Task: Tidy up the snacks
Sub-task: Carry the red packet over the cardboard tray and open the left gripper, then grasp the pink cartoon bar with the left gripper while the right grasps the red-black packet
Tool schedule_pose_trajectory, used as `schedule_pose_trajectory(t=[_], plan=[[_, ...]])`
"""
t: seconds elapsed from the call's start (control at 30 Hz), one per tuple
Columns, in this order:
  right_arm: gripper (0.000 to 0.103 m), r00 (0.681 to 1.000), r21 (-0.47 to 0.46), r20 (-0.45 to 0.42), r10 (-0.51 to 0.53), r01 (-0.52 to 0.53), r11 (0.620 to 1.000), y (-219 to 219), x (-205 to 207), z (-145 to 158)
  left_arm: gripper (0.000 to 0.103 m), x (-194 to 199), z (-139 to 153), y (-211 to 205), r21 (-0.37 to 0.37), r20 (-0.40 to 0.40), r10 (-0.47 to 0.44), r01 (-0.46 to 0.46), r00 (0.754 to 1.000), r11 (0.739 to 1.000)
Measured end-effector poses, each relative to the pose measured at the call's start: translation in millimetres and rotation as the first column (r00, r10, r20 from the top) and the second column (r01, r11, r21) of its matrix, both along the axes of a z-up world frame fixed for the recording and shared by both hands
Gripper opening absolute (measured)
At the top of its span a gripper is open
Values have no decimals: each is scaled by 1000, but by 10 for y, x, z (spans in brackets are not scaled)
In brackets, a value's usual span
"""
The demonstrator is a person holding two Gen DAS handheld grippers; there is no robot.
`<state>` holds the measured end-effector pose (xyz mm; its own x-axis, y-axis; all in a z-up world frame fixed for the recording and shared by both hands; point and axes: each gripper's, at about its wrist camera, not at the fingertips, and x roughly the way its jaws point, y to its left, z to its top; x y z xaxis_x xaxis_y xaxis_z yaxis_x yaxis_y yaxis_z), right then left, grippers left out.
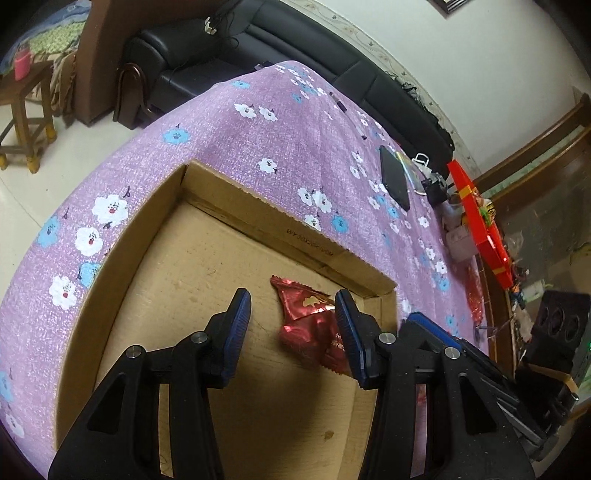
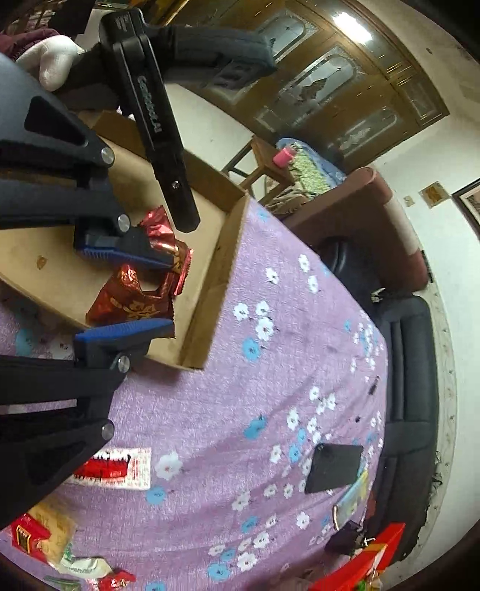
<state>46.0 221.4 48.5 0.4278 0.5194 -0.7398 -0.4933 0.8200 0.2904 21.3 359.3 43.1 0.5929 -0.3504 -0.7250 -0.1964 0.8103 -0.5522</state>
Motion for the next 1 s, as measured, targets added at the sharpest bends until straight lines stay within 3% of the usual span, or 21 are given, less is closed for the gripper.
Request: schedule_pose_trajectory(t=[0.2, 0.4, 0.67, 1.0], plan=[[41, 997, 29, 65, -41, 40, 999, -432, -229, 251, 46, -354, 307, -143, 17, 82, -10, 9, 997, 1000], [50, 984, 9, 118, -132, 132, 991, -1267, -495, 319, 46, -749, 573, -542, 18, 152, -85, 83, 985, 996], [51, 961, -11, 71, -267, 269, 963, -2188, -704, 12, 46, -738, 471, -1346, 26, 95, -234, 232, 968, 972], [51, 966, 98, 24, -257, 254, 962, -2330, -482, -190, 46, -840, 331, -1803, 23, 43, -275, 274, 960, 961]])
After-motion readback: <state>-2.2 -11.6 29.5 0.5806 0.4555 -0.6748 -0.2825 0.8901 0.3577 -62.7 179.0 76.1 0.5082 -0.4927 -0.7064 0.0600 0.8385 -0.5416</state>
